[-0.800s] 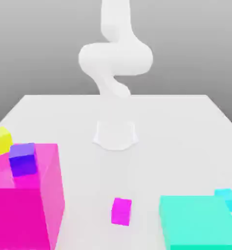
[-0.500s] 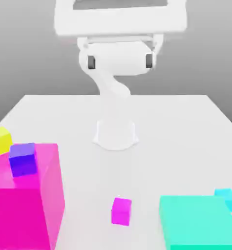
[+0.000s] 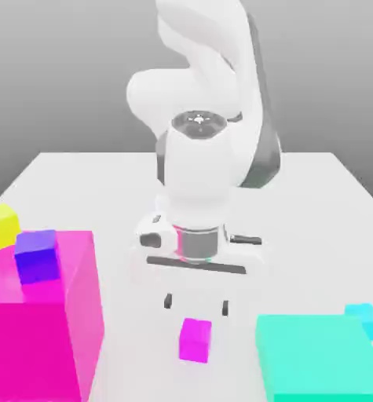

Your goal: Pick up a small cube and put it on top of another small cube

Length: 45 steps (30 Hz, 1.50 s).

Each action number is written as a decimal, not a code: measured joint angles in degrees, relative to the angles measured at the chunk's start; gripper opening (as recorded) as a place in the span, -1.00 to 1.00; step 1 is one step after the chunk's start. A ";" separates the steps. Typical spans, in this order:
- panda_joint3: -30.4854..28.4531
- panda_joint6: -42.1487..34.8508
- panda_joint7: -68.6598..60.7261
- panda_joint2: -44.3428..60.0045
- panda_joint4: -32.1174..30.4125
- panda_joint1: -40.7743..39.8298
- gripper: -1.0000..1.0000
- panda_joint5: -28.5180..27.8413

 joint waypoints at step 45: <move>-15.13 -49.27 22.26 -23.47 25.15 -18.72 -1.00 -3.39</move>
